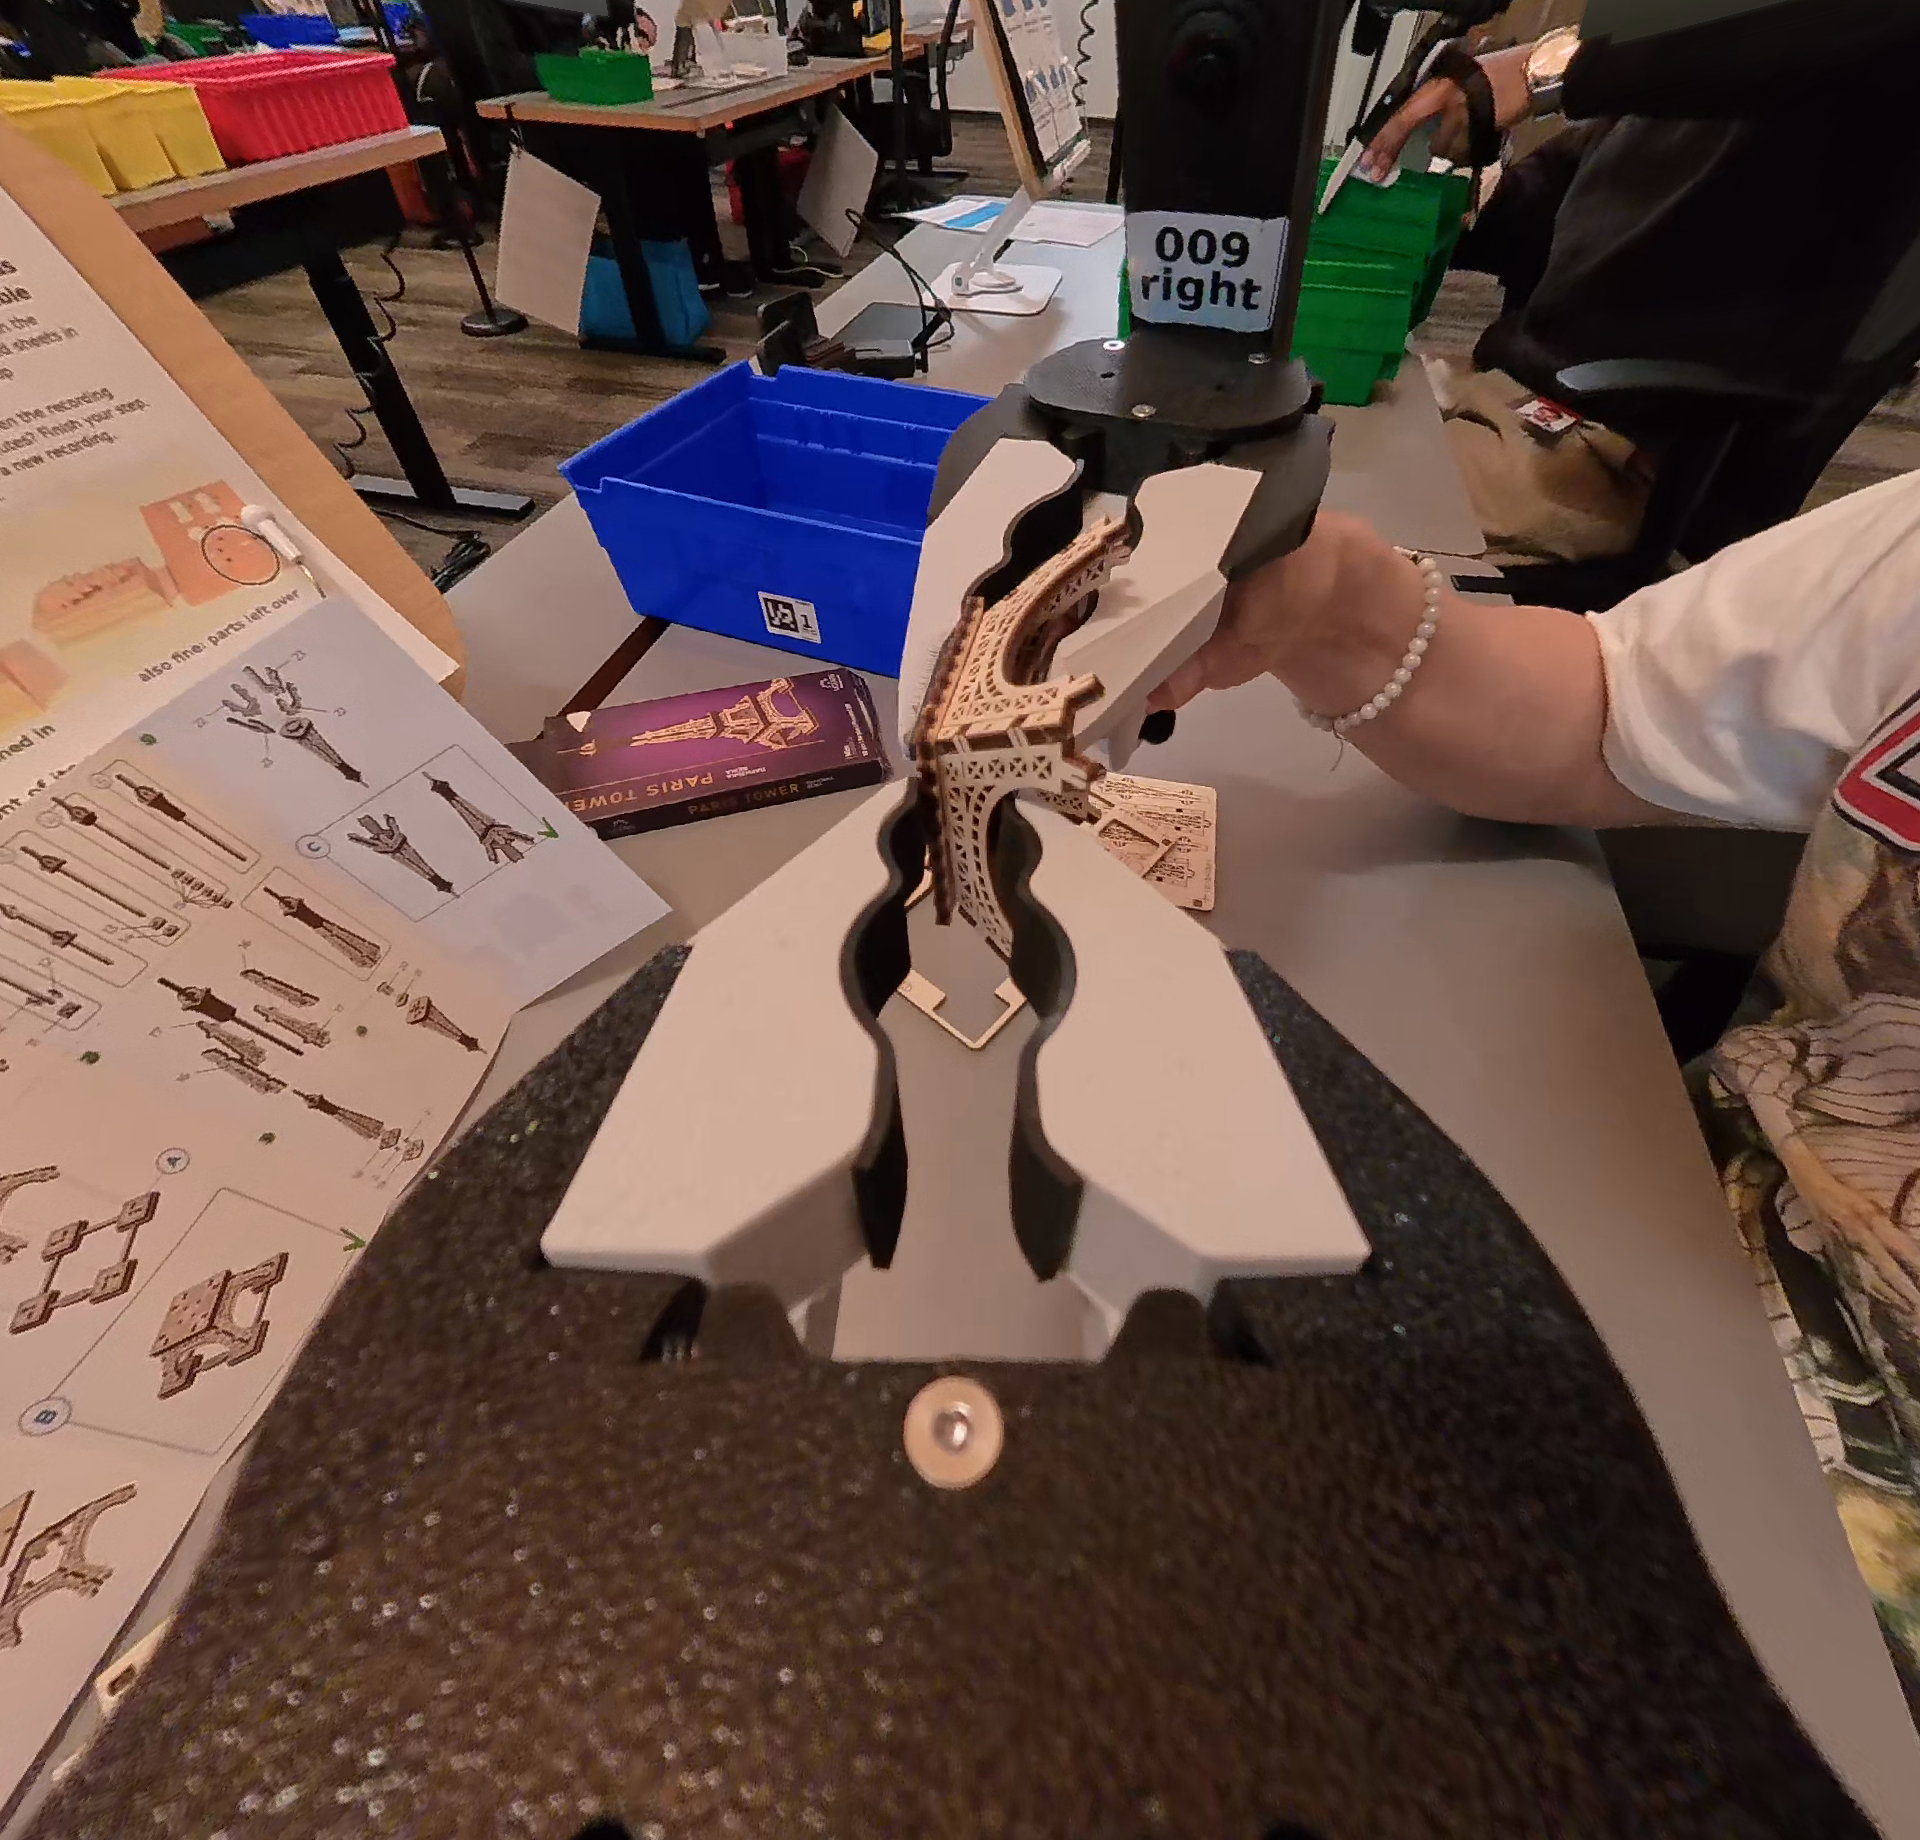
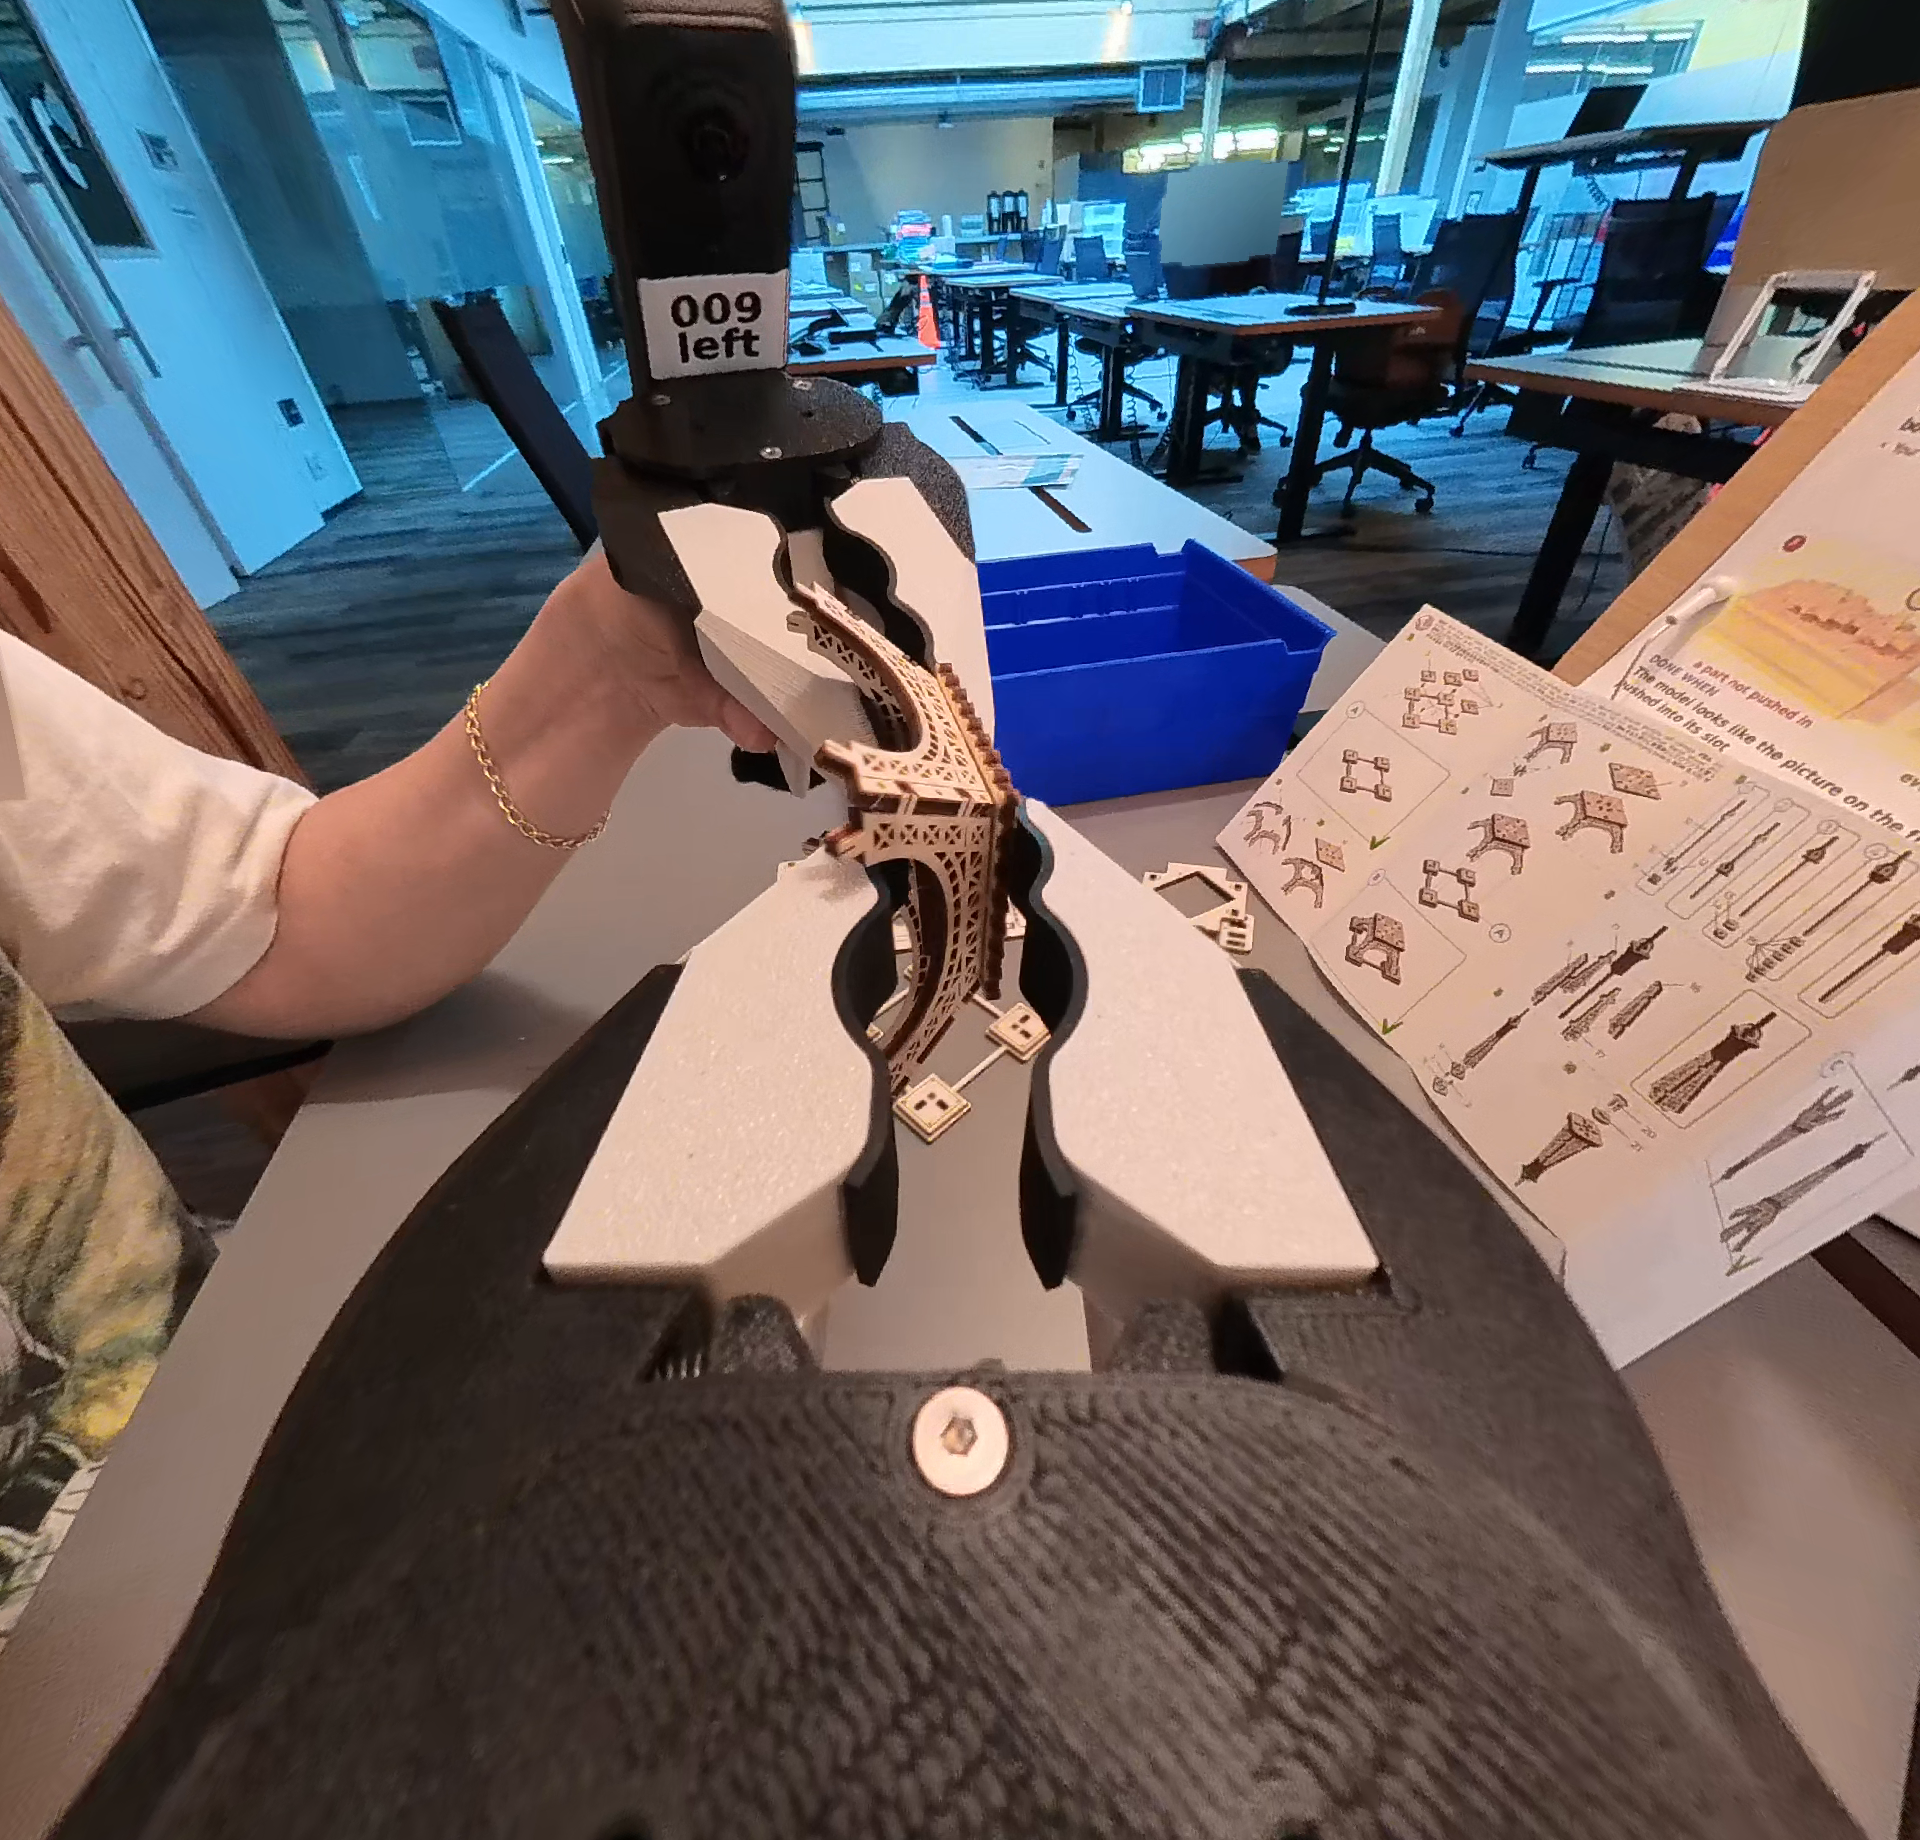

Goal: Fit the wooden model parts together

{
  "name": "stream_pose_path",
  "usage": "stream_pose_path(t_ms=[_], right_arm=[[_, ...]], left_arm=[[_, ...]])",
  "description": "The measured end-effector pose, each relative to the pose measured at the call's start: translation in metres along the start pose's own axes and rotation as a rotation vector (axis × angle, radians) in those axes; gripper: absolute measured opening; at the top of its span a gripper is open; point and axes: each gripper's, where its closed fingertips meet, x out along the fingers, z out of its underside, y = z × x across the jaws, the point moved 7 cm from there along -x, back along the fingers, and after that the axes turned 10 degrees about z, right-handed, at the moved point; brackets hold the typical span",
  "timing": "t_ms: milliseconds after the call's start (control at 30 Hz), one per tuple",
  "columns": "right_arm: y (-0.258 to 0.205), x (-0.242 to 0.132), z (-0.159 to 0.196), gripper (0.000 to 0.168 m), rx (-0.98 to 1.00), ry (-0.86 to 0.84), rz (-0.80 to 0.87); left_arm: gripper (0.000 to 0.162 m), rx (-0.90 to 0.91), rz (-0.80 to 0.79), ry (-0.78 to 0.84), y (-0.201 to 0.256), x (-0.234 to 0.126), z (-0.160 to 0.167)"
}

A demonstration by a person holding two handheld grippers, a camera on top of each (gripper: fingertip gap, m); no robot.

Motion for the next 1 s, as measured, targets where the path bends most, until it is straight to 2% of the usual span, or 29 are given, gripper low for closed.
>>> stream_pose_path(t_ms=[267, 467, 667, 867, 1000], right_arm=[[-0.003, -0.001, -0.004, 0.015, -0.050, 0.004, 0.005], [-0.019, -0.007, -0.019, 0.018, -0.229, 0.088, 0.097], [-0.026, -0.017, -0.032, 0.016, -0.249, 0.176, 0.099], [-0.027, -0.016, -0.032, 0.020, -0.280, 0.152, 0.114], [-0.028, -0.017, -0.033, 0.016, -0.281, 0.161, 0.107]], left_arm=[[0.011, 0.040, 0.002, 0.016, 0.001, -0.001, -0.002], [0.011, 0.199, 0.035, 0.104, 0.009, -0.006, -0.011], [0.010, 0.337, 0.016, 0.190, 0.015, -0.012, -0.020], [0.011, 0.329, 0.024, 0.189, 0.016, -0.012, -0.020], [0.011, 0.324, 0.034, 0.193, 0.016, -0.011, -0.020]])
